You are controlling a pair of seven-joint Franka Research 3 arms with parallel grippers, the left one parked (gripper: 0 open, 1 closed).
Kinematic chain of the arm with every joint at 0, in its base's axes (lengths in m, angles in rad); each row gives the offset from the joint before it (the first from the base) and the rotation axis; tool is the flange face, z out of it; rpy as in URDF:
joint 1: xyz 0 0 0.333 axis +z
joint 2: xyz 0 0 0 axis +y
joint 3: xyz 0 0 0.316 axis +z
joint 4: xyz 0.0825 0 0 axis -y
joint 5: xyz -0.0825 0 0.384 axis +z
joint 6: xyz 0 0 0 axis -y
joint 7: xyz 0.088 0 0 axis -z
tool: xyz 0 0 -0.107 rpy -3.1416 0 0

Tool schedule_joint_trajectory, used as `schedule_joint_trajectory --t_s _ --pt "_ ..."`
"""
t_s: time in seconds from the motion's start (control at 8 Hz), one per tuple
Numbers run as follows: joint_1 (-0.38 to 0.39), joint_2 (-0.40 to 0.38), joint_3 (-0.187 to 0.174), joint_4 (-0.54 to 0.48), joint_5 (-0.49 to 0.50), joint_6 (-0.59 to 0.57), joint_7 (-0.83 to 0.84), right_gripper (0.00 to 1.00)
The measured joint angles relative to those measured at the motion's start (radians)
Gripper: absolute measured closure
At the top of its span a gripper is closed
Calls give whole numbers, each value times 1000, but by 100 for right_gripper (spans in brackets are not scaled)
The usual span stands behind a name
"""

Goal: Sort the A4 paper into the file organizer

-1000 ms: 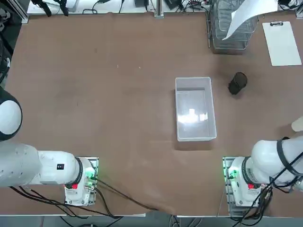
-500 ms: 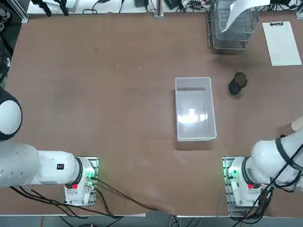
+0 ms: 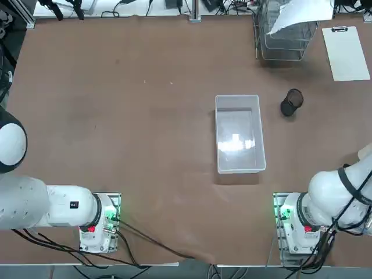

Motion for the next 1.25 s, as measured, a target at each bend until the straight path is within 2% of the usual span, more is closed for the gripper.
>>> schedule_joint_trajectory --t_s 0.25,0.62,1.0,1.25 --pt "-21 17 -2 -1 -54 8 -48 99" --pt "-45 91 -3 -2 -41 61 -62 99" --pt "-89 123 -4 -3 0 96 -19 99" --pt "-99 125 -2 -9 15 128 78 99"
